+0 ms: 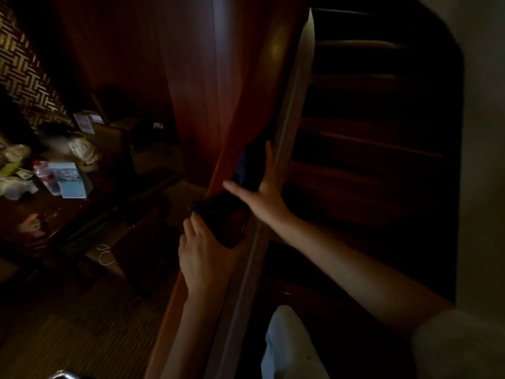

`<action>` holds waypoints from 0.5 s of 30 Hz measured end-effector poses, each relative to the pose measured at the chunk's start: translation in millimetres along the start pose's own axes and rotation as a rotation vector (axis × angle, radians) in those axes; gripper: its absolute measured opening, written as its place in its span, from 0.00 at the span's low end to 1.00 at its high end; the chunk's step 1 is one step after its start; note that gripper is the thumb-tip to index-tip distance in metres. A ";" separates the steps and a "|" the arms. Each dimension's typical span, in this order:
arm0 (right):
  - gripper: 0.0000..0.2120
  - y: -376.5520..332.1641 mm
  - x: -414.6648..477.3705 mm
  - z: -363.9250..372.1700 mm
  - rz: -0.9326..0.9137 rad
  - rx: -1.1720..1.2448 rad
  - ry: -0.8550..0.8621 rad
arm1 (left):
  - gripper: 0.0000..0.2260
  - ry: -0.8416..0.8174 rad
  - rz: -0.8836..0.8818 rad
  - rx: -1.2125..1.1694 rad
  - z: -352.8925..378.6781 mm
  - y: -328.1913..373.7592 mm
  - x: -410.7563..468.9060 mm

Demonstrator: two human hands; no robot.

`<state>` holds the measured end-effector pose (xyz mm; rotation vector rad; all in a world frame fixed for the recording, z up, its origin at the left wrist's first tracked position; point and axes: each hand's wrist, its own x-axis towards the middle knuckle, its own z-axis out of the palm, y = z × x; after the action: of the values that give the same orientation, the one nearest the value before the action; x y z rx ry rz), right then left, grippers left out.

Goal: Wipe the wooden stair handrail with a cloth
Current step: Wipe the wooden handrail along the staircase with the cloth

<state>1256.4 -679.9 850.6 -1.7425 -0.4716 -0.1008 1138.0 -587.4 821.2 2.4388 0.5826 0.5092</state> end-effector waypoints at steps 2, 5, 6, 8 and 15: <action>0.48 -18.0 25.4 -11.9 0.096 0.058 0.059 | 0.47 -0.014 -0.022 0.006 -1.8 -7.8 -15.5; 0.40 -32.7 18.4 3.4 0.119 0.124 0.286 | 0.48 -0.023 -0.017 -0.035 -5.2 -13.7 -27.5; 0.39 -28.4 -1.0 15.4 0.100 0.091 0.317 | 0.48 -0.033 -0.028 -0.039 -6.0 -15.8 -28.1; 0.41 -11.6 -58.3 40.8 0.059 0.030 0.280 | 0.43 -0.042 -0.016 -0.008 -7.8 -20.2 -34.6; 0.47 1.9 -77.7 42.9 0.131 -0.024 0.132 | 0.38 0.012 -0.003 0.056 -9.9 -32.0 -57.3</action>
<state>1178.1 -659.2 814.1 -1.7724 -0.2600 -0.1279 1076.4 -588.4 796.6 2.4891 0.6126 0.5132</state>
